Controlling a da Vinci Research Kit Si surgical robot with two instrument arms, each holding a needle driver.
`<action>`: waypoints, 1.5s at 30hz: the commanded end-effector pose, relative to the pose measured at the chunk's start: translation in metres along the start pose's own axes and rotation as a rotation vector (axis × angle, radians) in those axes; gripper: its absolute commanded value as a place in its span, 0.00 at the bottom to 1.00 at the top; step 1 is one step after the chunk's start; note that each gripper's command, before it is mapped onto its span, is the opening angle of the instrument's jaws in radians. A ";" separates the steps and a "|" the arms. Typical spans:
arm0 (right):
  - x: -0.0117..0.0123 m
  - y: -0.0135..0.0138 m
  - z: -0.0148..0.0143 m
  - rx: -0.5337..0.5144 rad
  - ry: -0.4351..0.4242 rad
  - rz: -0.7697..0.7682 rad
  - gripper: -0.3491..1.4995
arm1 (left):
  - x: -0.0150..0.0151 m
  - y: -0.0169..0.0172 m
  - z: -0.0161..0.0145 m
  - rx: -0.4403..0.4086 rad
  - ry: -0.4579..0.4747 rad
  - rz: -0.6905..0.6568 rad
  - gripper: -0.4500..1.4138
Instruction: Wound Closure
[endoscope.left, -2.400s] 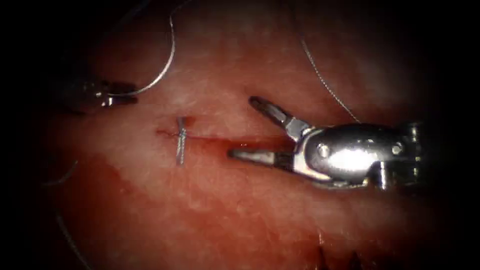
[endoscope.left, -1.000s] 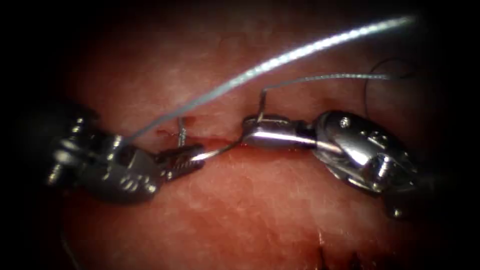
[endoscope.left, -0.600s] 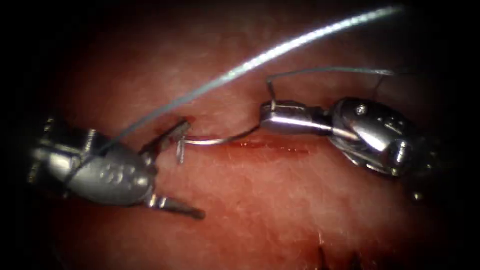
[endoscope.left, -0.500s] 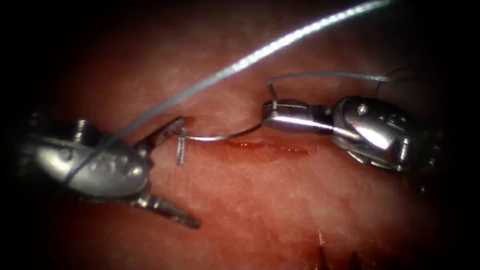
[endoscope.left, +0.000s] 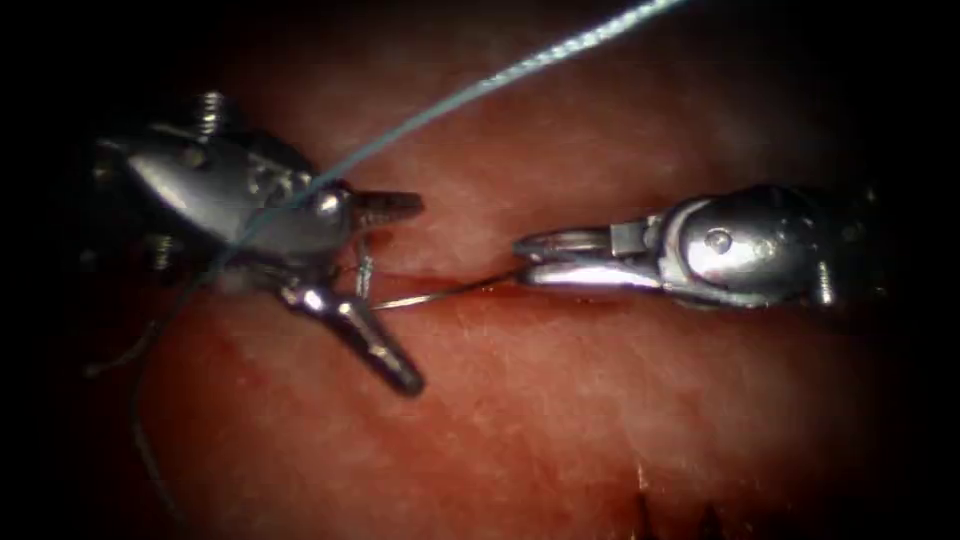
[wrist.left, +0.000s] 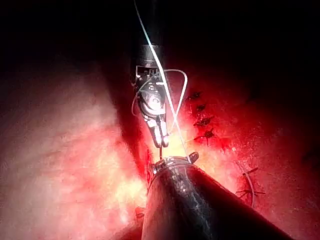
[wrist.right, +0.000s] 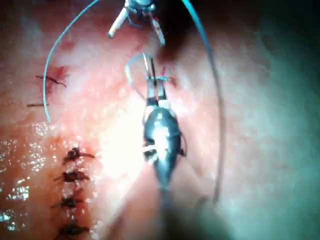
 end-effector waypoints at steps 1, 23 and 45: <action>-0.0001 -0.0007 0.0011 0.009 0.010 -0.004 0.00 | -0.0004 0.0000 0.0015 -0.012 -0.028 -0.009 0.68; 0.0019 -0.0014 0.0017 0.032 0.034 -0.093 0.00 | -0.0020 -0.0022 0.0057 -0.211 -0.211 0.015 0.17; 0.0047 -0.0008 0.0029 -0.404 -0.112 0.110 0.83 | -0.0025 -0.0024 0.0051 -0.043 0.141 -0.203 0.00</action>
